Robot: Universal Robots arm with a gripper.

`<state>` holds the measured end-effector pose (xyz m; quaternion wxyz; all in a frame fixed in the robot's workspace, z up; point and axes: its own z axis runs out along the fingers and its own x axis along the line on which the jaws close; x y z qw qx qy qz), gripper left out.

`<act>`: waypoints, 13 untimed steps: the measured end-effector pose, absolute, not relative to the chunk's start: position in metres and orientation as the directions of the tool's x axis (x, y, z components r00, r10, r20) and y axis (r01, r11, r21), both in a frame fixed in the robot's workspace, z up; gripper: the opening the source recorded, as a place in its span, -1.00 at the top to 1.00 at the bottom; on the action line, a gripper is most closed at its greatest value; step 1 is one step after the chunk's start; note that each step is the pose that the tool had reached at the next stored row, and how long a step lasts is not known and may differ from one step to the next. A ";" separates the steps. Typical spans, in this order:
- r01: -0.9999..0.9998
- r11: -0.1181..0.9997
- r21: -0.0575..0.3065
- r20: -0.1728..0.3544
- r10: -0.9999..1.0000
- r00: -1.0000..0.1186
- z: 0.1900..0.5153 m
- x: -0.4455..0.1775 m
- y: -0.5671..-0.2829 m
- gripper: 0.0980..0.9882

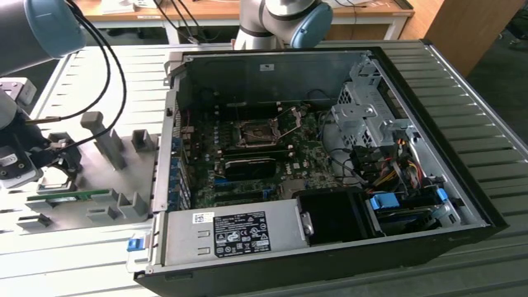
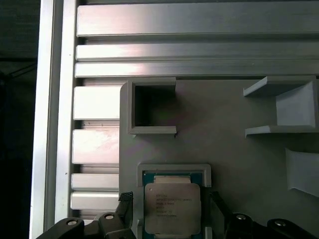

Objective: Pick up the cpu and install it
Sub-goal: 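Pick up the cpu and move it towards the insertion slot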

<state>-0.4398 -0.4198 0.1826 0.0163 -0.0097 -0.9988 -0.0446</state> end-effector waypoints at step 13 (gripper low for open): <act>0.019 0.996 0.089 0.032 0.016 -0.999 0.180 -0.440 -0.420 -0.17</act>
